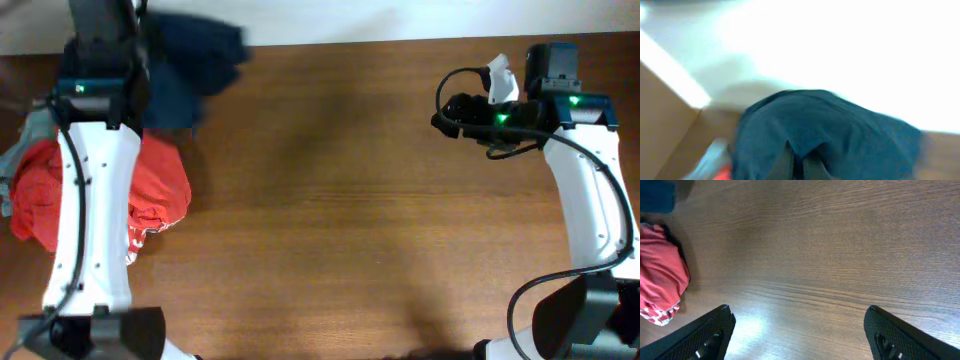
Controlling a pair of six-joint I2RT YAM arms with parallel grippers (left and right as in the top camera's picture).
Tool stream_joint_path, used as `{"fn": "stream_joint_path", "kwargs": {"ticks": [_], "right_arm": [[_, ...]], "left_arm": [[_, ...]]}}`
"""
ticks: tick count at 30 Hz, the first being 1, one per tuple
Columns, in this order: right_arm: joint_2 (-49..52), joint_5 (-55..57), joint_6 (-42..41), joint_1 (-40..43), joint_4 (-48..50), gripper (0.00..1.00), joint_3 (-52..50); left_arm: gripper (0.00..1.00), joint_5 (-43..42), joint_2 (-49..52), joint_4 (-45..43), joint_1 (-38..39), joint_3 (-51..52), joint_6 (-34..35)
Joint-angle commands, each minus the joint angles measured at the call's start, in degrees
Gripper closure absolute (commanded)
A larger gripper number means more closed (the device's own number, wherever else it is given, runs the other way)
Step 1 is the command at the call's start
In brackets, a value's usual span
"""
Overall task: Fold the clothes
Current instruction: 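Grasp the navy shorts with the left gripper and drag them to table center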
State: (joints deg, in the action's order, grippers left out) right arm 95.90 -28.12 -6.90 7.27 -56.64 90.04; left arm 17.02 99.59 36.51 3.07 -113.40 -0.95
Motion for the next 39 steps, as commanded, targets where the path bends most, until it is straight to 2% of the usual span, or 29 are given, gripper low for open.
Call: {"fn": "stream_joint_path", "kwargs": {"ticks": [1,7,11,18,25,29,34,39], "right_arm": [[-3.0,0.3,0.5,2.4,-1.8,0.14,6.1],[-3.1,0.3,0.7,8.0,-10.5,0.14,16.4],[-3.1,0.3,0.8,11.5,-13.6,0.14,17.4],[-3.1,0.3,1.2,14.4,-14.8,0.14,17.4],[-3.1,0.3,1.1,18.0,-14.8,0.13,17.4],[-3.1,0.3,1.2,19.1,-15.0,0.13,17.4],[-3.1,0.3,1.1,19.1,-15.2,0.13,17.4],[-3.1,0.3,1.1,19.0,-15.6,0.13,17.4]], "left_arm": [[0.99,-9.4,-2.1,-1.2,7.5,-8.4,0.5],[1.00,-10.8,-1.0,0.1,20.7,-9.0,0.5],[0.99,-10.8,1.4,4.0,26.1,-9.0,0.6],[1.00,-17.8,8.0,5.7,30.8,-9.0,0.6],[1.00,-17.7,9.5,7.3,37.6,-9.0,0.9],[0.99,-17.7,8.4,8.6,41.8,-9.0,3.9],[0.99,-17.7,5.9,12.2,42.9,-9.1,8.4],[0.99,-16.4,5.7,16.3,41.3,-9.0,9.1]]}}
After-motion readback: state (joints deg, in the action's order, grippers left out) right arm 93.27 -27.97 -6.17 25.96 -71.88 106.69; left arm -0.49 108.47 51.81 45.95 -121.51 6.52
